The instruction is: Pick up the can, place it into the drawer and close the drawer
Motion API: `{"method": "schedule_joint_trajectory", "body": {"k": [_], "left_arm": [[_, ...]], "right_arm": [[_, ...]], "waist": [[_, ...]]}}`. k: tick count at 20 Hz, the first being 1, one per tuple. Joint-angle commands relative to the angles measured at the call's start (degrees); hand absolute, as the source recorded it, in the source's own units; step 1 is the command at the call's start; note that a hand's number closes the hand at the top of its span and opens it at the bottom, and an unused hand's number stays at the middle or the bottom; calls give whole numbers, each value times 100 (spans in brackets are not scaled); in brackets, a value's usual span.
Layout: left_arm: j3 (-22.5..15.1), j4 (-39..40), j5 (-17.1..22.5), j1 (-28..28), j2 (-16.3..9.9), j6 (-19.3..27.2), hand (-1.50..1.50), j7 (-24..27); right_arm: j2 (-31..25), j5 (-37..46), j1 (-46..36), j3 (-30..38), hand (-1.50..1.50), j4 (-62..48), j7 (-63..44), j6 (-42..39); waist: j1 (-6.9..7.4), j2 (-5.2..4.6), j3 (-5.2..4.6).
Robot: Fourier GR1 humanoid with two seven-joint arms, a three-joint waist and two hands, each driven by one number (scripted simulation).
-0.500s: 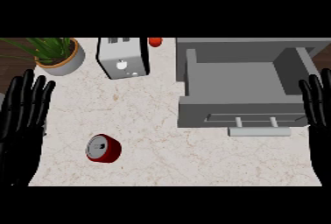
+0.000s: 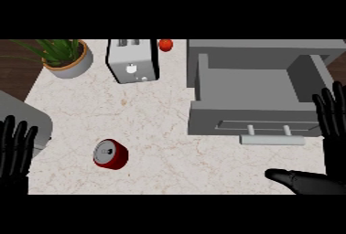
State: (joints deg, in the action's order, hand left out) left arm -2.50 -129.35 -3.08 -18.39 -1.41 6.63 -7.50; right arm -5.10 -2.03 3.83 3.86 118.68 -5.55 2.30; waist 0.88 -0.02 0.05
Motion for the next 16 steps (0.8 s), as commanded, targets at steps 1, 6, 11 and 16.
{"method": "schedule_joint_trajectory", "body": {"k": [1,6,11,16], "left_arm": [[170,-639,-3,-570,134,370,-150,-945],[-626,-997,-459,-1205,139,786,-150,-844],[-1142,-1117,-928,-795,140,1021,-150,-1283],[-665,-694,-528,-761,140,775,-150,-1136]], "right_arm": [[28,-116,148,134,-150,-107,-461,100],[18,-66,317,90,-150,134,-522,6],[-17,-99,19,242,-150,56,-693,48],[-18,-305,664,358,-150,395,-353,-301]], "waist": [[-9,15,1],[-59,14,-5],[-78,8,-4],[-93,10,-4]]}}
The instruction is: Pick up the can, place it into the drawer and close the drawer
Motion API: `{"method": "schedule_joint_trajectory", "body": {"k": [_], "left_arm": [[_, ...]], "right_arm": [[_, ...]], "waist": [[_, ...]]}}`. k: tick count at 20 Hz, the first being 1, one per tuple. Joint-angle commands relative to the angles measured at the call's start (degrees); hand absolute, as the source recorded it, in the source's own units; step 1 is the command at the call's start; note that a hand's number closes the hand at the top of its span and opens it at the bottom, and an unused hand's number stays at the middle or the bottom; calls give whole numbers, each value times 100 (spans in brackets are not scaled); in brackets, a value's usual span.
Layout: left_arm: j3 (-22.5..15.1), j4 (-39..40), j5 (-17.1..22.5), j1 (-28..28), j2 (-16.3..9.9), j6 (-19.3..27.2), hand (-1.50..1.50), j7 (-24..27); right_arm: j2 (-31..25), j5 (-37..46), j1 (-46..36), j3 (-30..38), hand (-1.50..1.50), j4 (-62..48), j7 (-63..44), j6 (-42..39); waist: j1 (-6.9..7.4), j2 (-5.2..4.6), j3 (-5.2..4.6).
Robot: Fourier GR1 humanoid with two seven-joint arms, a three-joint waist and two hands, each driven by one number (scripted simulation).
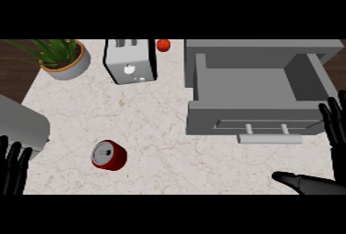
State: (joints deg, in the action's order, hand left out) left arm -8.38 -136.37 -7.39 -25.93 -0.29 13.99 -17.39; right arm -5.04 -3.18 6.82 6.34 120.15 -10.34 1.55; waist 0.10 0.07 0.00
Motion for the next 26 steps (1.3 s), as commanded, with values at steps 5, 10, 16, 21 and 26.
{"method": "schedule_joint_trajectory", "body": {"k": [5,10,16,21,26], "left_arm": [[-300,810,-165,220,29,333,-150,199],[-727,1891,-268,219,29,804,-150,1051],[-523,2387,170,-53,-55,776,-150,1531],[-408,3178,350,31,29,1097,-150,2330],[-285,4444,1023,398,29,1266,-150,3340]], "right_arm": [[-80,-302,332,366,-150,118,173,-308],[-51,-70,-45,205,-150,159,-176,-121],[0,-253,307,401,-150,278,79,-343],[-170,-448,256,731,-150,-41,350,-600],[-245,-609,113,876,-150,288,-119,-539]], "waist": [[-17,0,0],[-2,-3,-2],[-5,0,-1],[0,-3,0],[-5,-4,-3]]}}
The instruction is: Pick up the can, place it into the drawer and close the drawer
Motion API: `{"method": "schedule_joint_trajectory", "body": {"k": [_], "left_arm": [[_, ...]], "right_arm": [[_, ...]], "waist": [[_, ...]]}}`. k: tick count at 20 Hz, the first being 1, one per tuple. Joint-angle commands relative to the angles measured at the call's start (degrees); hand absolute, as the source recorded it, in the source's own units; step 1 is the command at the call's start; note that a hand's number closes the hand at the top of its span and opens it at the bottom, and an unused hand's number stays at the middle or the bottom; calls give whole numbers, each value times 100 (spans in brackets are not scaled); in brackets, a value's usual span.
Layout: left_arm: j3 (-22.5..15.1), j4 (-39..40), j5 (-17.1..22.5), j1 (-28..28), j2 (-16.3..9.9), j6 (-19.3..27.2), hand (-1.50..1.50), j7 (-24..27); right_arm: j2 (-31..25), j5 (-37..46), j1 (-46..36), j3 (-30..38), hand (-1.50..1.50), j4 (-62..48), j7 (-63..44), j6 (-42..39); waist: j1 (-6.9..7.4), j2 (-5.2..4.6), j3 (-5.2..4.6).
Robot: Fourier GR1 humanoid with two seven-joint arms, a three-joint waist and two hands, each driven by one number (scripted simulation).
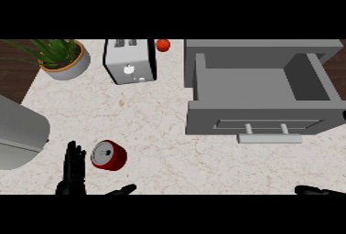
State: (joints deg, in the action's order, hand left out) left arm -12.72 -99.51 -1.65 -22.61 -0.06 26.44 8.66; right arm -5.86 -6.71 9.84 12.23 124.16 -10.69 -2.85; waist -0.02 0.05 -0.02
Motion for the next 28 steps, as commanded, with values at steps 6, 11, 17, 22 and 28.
{"method": "schedule_joint_trajectory", "body": {"k": [6,11,17,22,28], "left_arm": [[605,1504,619,391,-1,-309,-150,988],[732,2142,855,837,6,-280,-150,1254],[1335,3003,1307,1173,-188,-783,-150,1742],[1442,3907,1271,1768,-75,-737,-150,2035],[1638,4412,1348,2175,-182,-993,-150,2270]], "right_arm": [[106,22,115,149,-150,-18,89,-125],[16,-38,107,255,-150,361,-218,-219],[-151,-166,-159,454,-150,161,-403,-315],[12,-84,-296,440,-150,182,-451,-195],[36,-143,-268,483,-150,343,-691,-276]], "waist": [[-3,-2,1],[-8,-2,1],[-4,-3,1],[-9,-4,1],[-9,-4,1]]}}
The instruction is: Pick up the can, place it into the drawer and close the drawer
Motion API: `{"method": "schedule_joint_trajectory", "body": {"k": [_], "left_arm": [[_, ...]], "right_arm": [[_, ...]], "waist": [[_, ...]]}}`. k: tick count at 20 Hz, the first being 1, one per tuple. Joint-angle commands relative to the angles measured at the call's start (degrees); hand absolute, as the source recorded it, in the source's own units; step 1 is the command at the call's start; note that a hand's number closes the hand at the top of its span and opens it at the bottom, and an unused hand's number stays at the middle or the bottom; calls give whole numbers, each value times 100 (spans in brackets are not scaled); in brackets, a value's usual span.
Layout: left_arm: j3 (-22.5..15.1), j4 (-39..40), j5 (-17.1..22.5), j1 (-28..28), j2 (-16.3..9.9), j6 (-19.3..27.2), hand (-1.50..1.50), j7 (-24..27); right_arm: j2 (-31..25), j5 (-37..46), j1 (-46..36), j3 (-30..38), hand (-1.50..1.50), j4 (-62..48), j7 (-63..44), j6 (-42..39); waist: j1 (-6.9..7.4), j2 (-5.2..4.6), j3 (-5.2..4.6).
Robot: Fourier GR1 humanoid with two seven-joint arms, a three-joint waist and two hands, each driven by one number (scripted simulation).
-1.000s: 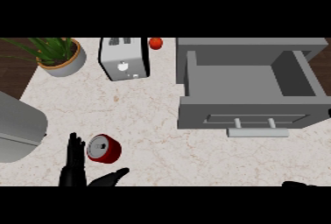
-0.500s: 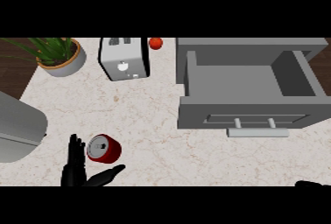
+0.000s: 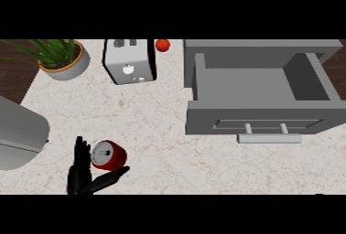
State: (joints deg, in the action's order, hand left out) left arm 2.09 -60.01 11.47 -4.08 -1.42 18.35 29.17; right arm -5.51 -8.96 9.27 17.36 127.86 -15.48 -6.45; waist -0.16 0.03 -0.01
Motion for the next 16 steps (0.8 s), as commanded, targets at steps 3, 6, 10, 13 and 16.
{"method": "schedule_joint_trajectory", "body": {"k": [3,6,10,13,16], "left_arm": [[176,697,10,751,-42,-170,-150,200],[60,839,-53,991,-300,-532,-150,-99],[79,1311,25,1240,-37,-804,150,215],[-32,1013,36,1087,-20,-1045,150,206],[222,1706,160,1525,-69,-1237,150,677]], "right_arm": [[34,135,-84,-42,-150,20,-89,-33],[-116,-64,-174,248,-150,-172,107,-131],[68,72,-156,8,-150,201,-283,45],[6,38,-211,219,-150,-247,101,-73],[-90,189,-579,104,-150,-193,-225,99]], "waist": [[-3,-1,0],[-14,-3,1],[-16,-3,-2],[2,0,1],[-1,-6,-1]]}}
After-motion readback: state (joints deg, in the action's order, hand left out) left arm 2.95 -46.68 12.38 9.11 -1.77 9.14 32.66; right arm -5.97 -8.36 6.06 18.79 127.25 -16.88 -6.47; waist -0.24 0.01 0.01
